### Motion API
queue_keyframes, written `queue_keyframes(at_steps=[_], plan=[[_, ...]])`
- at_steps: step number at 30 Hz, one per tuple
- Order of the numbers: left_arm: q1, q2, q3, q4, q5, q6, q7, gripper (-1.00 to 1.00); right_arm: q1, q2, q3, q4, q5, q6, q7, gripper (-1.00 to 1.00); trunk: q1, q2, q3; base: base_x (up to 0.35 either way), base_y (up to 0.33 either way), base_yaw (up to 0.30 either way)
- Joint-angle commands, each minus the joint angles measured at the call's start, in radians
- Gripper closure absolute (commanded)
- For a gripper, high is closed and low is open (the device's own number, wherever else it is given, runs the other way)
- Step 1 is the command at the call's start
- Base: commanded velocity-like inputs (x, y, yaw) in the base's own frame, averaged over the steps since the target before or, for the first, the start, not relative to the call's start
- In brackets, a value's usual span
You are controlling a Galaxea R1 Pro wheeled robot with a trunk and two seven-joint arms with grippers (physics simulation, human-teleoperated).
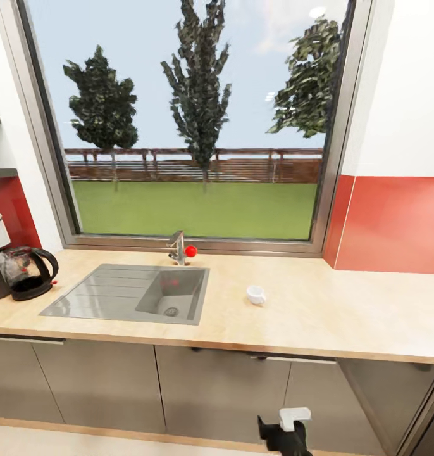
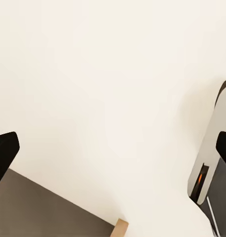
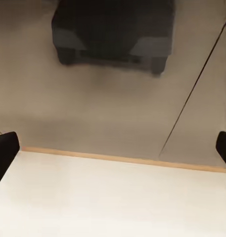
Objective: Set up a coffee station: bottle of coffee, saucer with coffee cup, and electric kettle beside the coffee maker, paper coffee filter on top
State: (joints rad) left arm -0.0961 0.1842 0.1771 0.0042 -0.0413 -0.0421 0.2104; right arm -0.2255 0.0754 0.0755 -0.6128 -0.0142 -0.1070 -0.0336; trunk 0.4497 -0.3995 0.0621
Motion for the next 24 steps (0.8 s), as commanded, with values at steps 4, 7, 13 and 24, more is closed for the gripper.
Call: queue_keyframes(at_steps=[4, 7, 13, 24], plan=[[-0.001, 0.000, 0.005, 0.002, -0.004, -0.002, -0.002, -1.00, 0.000, 0.008, 0.004, -0.102, -0.002, -0.002, -0.004, -1.00, 0.000, -0.001, 0.000, 0.000, 0.000, 0.006], [0.000, 0.000, 0.001, 0.002, -0.006, -0.001, -0.006, -1.00, 0.000, 0.030, 0.003, -0.195, -0.003, -0.002, -0.006, -1.00, 0.000, -0.001, 0.000, 0.000, 0.000, 0.001], [0.000, -0.001, -0.003, 0.001, -0.011, -0.002, -0.007, -1.00, 0.000, 0.048, 0.004, -0.348, -0.003, -0.001, -0.006, -1.00, 0.000, -0.001, 0.000, 0.000, 0.000, 0.000], [0.000, -0.003, -0.002, -0.001, -0.014, -0.004, -0.002, -1.00, 0.000, 0.053, 0.004, -0.372, -0.004, 0.000, -0.006, -1.00, 0.000, -0.001, 0.000, -0.041, 0.000, 0.000]])
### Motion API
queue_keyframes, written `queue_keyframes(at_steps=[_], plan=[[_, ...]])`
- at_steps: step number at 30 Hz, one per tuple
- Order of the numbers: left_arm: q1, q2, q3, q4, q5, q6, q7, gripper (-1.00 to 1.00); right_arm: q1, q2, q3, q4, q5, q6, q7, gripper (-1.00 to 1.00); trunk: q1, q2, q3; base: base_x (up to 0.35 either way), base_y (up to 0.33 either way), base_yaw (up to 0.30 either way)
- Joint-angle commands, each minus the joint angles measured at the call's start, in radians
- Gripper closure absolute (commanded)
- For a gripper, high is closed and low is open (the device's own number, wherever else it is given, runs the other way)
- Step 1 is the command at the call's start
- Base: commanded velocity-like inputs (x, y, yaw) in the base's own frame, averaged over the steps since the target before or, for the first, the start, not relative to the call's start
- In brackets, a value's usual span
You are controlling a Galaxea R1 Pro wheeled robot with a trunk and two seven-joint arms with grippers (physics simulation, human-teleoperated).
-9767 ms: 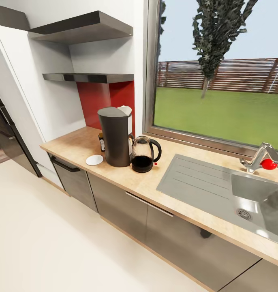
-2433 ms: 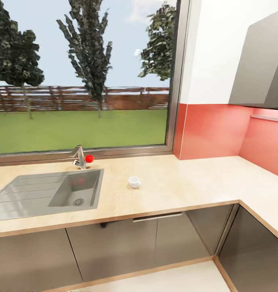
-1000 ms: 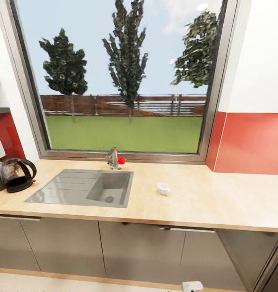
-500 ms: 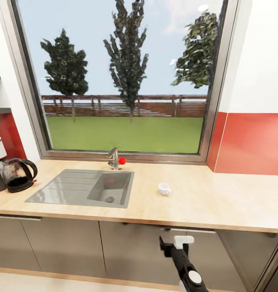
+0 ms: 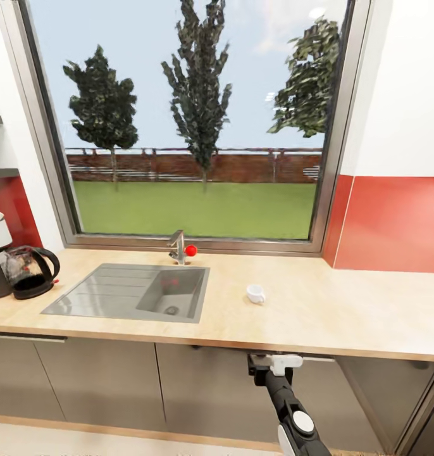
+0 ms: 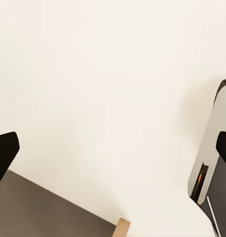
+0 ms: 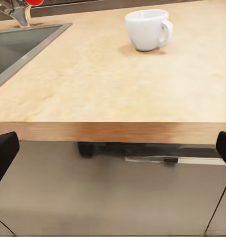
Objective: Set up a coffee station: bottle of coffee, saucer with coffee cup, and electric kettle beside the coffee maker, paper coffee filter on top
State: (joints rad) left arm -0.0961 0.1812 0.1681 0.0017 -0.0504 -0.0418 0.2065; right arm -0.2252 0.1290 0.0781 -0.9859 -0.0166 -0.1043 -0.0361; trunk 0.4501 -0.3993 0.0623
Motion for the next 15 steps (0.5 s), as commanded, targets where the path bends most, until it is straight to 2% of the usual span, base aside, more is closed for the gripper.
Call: queue_keyframes(at_steps=[1, 10, 15], plan=[[0.000, 0.000, 0.007, 0.001, -0.006, -0.004, 0.002, -1.00, 0.000, 0.000, 0.002, 0.000, -0.002, -0.003, -0.004, -1.00, 0.000, -0.001, 0.000, -0.231, 0.000, 0.000], [0.000, 0.000, 0.007, 0.001, -0.006, -0.004, 0.002, -1.00, 0.000, 0.000, 0.003, -0.007, -0.002, -0.003, -0.004, -1.00, 0.000, -0.001, 0.000, -0.314, 0.000, 0.000], [0.000, 0.000, 0.007, 0.001, -0.006, -0.004, 0.002, -1.00, 0.000, 0.005, 0.012, -0.042, -0.002, -0.001, -0.004, -1.00, 0.000, -0.001, 0.000, -0.309, 0.000, 0.000]])
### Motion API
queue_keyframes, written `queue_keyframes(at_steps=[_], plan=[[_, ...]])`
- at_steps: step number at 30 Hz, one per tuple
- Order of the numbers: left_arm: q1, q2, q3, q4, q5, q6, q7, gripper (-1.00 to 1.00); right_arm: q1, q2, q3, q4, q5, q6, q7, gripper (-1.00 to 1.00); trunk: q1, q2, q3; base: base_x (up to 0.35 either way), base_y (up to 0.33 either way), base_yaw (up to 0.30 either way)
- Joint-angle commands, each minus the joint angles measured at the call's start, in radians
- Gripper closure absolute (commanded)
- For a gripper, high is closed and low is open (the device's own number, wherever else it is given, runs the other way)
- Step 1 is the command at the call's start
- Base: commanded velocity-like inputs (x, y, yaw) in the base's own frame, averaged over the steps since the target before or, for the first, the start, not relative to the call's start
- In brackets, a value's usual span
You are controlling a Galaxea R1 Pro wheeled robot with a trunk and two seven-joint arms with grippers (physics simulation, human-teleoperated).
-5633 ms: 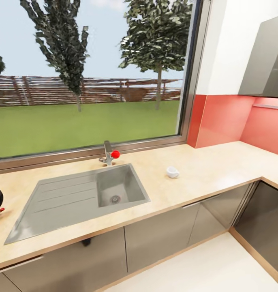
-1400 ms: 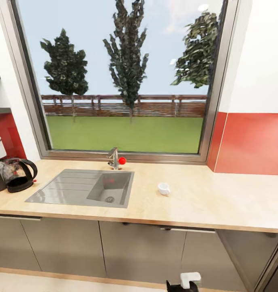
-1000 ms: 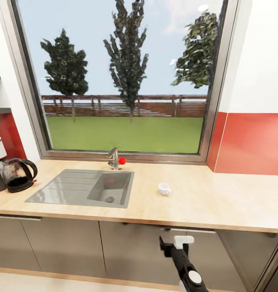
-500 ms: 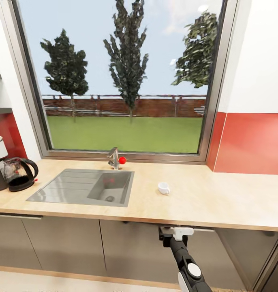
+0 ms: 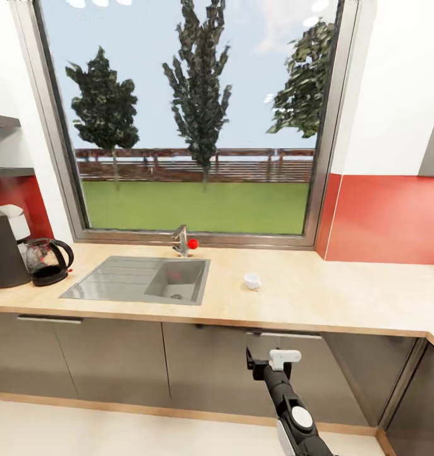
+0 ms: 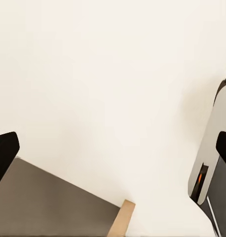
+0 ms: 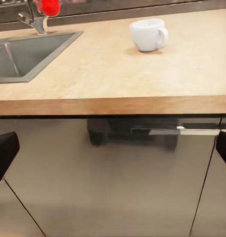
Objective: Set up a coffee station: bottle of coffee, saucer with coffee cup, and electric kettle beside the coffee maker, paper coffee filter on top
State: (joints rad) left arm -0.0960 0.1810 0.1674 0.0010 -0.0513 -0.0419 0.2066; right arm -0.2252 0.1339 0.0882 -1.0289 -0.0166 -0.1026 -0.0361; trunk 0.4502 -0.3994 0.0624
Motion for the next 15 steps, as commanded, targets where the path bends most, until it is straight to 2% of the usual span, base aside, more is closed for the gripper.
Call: queue_keyframes(at_steps=[1, 4, 10, 12, 15], plan=[[-0.001, 0.000, 0.008, 0.001, -0.005, -0.004, 0.002, -1.00, -0.001, 0.001, 0.003, -0.013, -0.002, -0.002, -0.004, -1.00, 0.000, -0.001, 0.000, -0.256, 0.000, 0.000], [0.000, 0.000, 0.008, 0.001, -0.005, -0.004, 0.002, -1.00, -0.001, 0.003, 0.005, -0.063, -0.002, 0.001, -0.005, -1.00, 0.000, -0.001, 0.000, -0.184, 0.000, 0.000], [0.000, 0.000, 0.008, -0.002, -0.005, -0.004, 0.002, -1.00, -0.001, 0.010, 0.005, -0.236, -0.003, 0.041, -0.005, -1.00, 0.000, -0.001, 0.000, -0.039, 0.000, 0.000], [0.000, 0.000, 0.008, -0.002, -0.005, -0.004, 0.002, -1.00, -0.001, 0.021, 0.005, -0.289, -0.003, 0.082, -0.006, -1.00, 0.000, -0.001, 0.000, -0.007, 0.000, 0.000], [-0.001, 0.000, 0.008, -0.001, -0.006, -0.004, 0.002, -1.00, -0.003, 0.038, 0.005, -0.371, -0.003, 0.200, -0.007, -1.00, 0.000, -0.001, 0.000, -0.003, 0.000, 0.000]])
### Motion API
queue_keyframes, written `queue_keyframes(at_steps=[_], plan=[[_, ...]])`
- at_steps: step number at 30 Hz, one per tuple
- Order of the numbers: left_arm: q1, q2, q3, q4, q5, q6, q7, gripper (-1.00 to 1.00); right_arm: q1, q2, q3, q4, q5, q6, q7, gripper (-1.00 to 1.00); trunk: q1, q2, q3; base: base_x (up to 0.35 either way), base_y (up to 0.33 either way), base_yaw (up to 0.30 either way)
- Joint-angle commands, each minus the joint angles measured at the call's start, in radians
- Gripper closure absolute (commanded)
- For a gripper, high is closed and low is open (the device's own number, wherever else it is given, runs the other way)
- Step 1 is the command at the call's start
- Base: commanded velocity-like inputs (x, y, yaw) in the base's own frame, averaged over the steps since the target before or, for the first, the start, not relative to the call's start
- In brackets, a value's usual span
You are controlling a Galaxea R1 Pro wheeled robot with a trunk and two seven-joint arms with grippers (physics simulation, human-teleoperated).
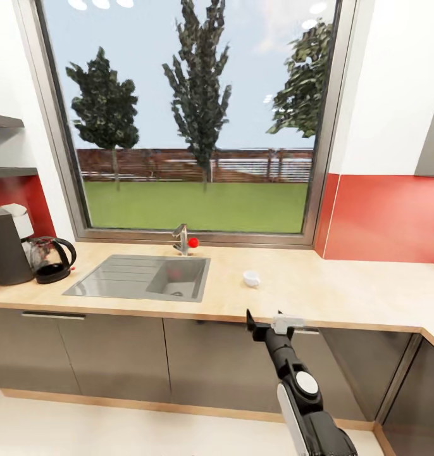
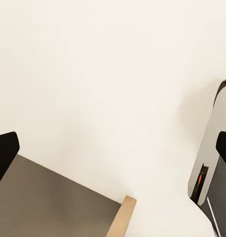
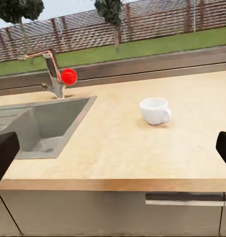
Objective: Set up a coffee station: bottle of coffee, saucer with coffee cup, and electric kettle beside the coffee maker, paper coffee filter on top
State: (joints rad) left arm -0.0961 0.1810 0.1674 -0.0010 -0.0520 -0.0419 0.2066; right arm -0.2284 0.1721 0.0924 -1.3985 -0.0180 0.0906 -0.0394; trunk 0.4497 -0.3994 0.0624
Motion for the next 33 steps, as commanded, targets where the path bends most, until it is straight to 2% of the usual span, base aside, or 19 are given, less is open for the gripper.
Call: queue_keyframes(at_steps=[1, 3, 6, 8, 9, 11, 12, 14, 17, 23, 29, 33], plan=[[0.000, 0.000, 0.007, 0.002, -0.006, -0.004, 0.002, -1.00, -0.002, 0.002, 0.001, -0.009, -0.002, 0.026, -0.005, -1.00, 0.000, -0.001, 0.000, -0.001, 0.000, 0.000], [0.000, 0.000, 0.007, 0.002, -0.007, -0.005, 0.002, -1.00, -0.032, 0.002, 0.000, -0.028, -0.002, 0.084, -0.015, -1.00, 0.000, -0.001, 0.000, 0.000, 0.000, 0.000], [0.000, 0.000, 0.006, 0.003, -0.008, -0.005, 0.001, -1.00, -0.116, 0.002, -0.001, -0.032, -0.001, 0.128, -0.047, -1.00, 0.000, -0.001, 0.000, 0.000, 0.000, 0.000], [0.000, 0.000, 0.007, 0.003, -0.008, -0.006, 0.001, -1.00, -0.194, 0.002, -0.002, -0.020, 0.000, 0.171, -0.095, -1.00, 0.000, -0.001, 0.000, 0.000, 0.000, 0.000], [0.000, 0.000, 0.007, 0.003, -0.008, -0.006, 0.001, -1.00, -0.213, 0.002, -0.003, -0.015, 0.000, 0.187, -0.108, -1.00, 0.000, -0.001, 0.000, 0.000, 0.000, 0.000], [0.000, 0.000, 0.007, 0.002, -0.008, -0.007, 0.002, -1.00, -0.288, 0.002, -0.004, 0.014, 0.000, 0.269, -0.158, -1.00, 0.000, -0.001, 0.000, 0.000, 0.000, 0.000], [0.000, 0.000, 0.007, 0.001, -0.008, -0.007, 0.002, -1.00, -0.307, 0.002, -0.004, 0.023, 0.000, 0.293, -0.168, -1.00, 0.000, -0.001, 0.000, 0.000, 0.000, 0.000], [0.000, 0.001, 0.007, 0.000, -0.008, -0.008, 0.001, -1.00, -0.386, 0.002, -0.009, 0.067, 0.000, 0.396, -0.194, -1.00, 0.000, -0.001, 0.000, 0.000, 0.000, 0.000], [0.000, 0.001, 0.006, 0.000, -0.007, -0.006, -0.003, -1.00, -0.476, 0.002, -0.023, 0.134, 0.001, 0.510, -0.207, -1.00, 0.000, -0.001, 0.000, 0.000, 0.000, 0.000], [0.000, 0.001, 0.007, 0.002, -0.006, -0.004, -0.005, -1.00, -0.622, 0.002, -0.042, 0.292, 0.003, 0.641, -0.215, -1.00, 0.000, -0.001, 0.000, 0.092, 0.000, 0.000], [0.000, 0.001, 0.007, 0.005, -0.006, -0.004, -0.005, -1.00, -0.656, 0.001, -0.046, 0.318, 0.001, 0.763, -0.217, -1.00, 0.000, -0.001, 0.000, 0.290, 0.000, 0.000], [0.000, 0.001, 0.007, 0.005, -0.006, -0.003, -0.003, -1.00, -0.659, 0.000, -0.046, 0.317, 0.002, 0.788, -0.217, -1.00, 0.000, -0.001, 0.000, 0.327, 0.000, 0.000]])
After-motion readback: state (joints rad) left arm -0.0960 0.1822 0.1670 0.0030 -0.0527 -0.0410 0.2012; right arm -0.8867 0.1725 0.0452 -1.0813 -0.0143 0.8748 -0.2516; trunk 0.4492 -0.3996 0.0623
